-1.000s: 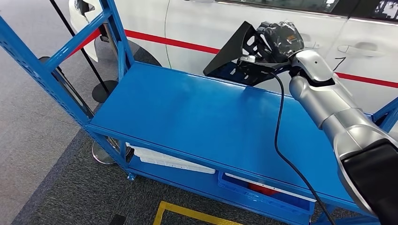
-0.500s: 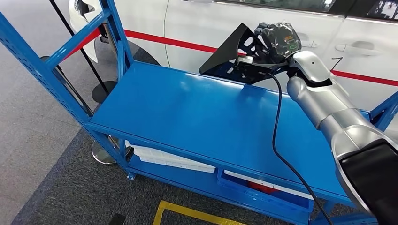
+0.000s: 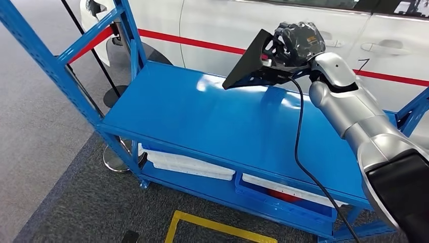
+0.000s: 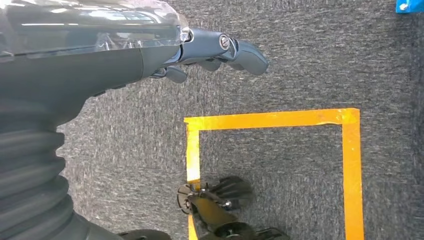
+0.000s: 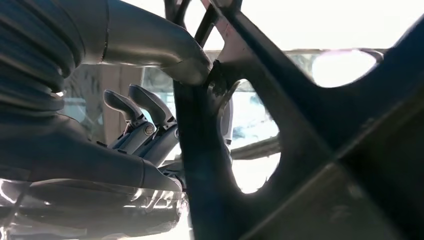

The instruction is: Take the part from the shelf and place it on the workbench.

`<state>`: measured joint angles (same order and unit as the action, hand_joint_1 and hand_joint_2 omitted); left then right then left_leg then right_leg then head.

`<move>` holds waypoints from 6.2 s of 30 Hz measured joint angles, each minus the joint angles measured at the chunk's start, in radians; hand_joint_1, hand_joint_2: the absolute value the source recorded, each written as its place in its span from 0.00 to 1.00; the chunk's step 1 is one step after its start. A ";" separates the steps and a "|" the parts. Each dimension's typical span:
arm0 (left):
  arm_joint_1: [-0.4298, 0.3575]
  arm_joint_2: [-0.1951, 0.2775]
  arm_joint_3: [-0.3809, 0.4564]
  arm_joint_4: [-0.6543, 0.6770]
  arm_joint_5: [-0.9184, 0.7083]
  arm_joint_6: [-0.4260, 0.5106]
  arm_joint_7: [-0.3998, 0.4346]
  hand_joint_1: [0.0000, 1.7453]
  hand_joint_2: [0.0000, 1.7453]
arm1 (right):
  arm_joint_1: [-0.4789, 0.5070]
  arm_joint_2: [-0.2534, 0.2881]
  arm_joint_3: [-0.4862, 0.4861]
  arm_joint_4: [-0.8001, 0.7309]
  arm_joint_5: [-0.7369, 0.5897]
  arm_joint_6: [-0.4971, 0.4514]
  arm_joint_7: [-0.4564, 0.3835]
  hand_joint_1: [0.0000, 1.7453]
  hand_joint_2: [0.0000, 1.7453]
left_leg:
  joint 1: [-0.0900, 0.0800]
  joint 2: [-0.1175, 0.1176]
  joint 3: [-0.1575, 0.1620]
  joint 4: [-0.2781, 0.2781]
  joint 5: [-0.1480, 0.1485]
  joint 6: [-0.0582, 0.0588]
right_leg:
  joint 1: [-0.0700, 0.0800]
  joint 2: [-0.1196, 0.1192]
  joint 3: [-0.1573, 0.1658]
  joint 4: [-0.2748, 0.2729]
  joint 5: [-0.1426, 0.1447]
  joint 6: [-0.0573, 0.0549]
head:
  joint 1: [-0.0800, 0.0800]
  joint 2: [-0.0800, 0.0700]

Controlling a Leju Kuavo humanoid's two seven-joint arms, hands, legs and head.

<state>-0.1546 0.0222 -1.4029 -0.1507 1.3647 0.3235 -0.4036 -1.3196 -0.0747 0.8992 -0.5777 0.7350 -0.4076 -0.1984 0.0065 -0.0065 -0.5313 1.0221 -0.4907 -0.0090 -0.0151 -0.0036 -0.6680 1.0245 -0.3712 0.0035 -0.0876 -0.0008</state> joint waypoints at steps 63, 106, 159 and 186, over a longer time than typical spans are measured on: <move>-0.004 -0.014 -0.023 0.000 0.006 0.003 0.002 0.00 1.00 | 0.012 0.007 -0.028 -0.048 0.021 -0.003 -0.004 1.00 1.00 | 0.000 -0.002 0.005 -0.006 -0.001 0.008 | 0.004 -0.012 -0.020 -0.010 0.036 0.008 | 0.000 0.000; -0.003 -0.023 -0.025 0.001 0.011 0.000 0.003 0.00 1.00 | 0.053 0.000 -0.043 -0.039 0.055 0.006 0.016 1.00 1.00 | 0.003 0.011 -0.140 -0.003 0.134 0.015 | -0.002 0.002 0.094 0.055 -0.113 0.020 | -0.001 0.000; 0.043 0.014 -0.019 0.005 0.081 0.027 -0.092 0.00 1.00 | 0.651 -0.267 -0.613 -0.276 -0.098 -0.022 -0.191 1.00 1.00 | -0.011 0.010 0.014 -0.051 0.027 0.052 | -0.002 -0.002 -0.048 0.090 -0.071 0.025 | -0.002 0.000; 0.052 0.004 0.003 0.005 0.110 0.027 -0.096 0.00 1.00 | 0.544 -0.309 -0.640 -0.407 -0.147 -0.022 -0.232 1.00 1.00 | -0.012 0.003 -0.019 -0.011 0.017 0.017 | 0.009 -0.004 0.036 0.004 -0.045 -0.001 | -0.002 0.000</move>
<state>-0.1031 0.0264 -1.4001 -0.1454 1.4744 0.3504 -0.4996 -0.7753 -0.3833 0.2589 -0.9847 0.5880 -0.4296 -0.4301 -0.0054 -0.0036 -0.5499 1.0107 -0.4739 0.0082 -0.0059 -0.0080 -0.6324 1.0290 -0.4167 0.0022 -0.0895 -0.0008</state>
